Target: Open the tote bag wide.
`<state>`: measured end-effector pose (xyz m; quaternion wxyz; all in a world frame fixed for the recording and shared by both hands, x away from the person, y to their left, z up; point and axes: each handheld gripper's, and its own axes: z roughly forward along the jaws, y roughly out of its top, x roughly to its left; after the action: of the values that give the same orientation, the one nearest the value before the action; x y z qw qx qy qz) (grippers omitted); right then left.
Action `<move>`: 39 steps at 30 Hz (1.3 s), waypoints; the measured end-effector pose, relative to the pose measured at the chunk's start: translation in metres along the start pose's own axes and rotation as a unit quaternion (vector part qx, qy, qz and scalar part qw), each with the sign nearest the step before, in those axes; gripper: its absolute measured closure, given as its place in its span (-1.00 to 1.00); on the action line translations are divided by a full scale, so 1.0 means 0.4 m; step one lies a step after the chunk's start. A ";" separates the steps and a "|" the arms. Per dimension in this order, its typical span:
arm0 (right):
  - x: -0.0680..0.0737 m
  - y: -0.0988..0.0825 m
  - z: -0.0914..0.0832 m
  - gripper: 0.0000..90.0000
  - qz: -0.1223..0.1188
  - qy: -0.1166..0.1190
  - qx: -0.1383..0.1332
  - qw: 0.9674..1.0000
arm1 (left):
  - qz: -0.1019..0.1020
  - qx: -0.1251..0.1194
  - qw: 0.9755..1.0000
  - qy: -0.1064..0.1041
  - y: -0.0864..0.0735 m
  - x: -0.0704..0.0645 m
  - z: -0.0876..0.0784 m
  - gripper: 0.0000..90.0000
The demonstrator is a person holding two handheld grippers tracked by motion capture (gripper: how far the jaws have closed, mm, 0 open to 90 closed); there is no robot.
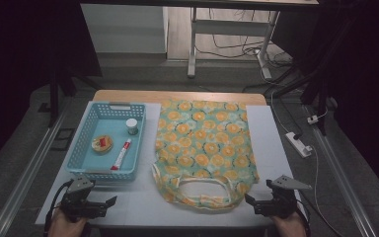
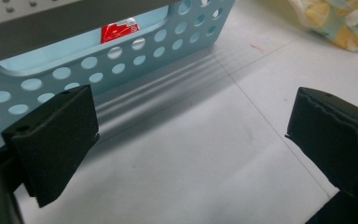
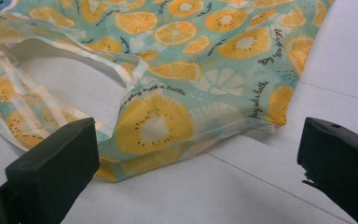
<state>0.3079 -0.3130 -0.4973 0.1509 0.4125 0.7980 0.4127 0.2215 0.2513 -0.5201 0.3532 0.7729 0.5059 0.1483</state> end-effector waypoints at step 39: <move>0.023 0.021 0.013 -1.00 -0.043 0.019 0.007 0.999 | -0.020 0.005 1.000 -0.004 -0.007 0.008 -0.004 -0.93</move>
<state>0.3097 -0.3001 -0.4930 0.1507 0.3709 0.8204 0.4082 0.2200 0.2554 -0.5212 0.3542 0.7652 0.5203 0.1351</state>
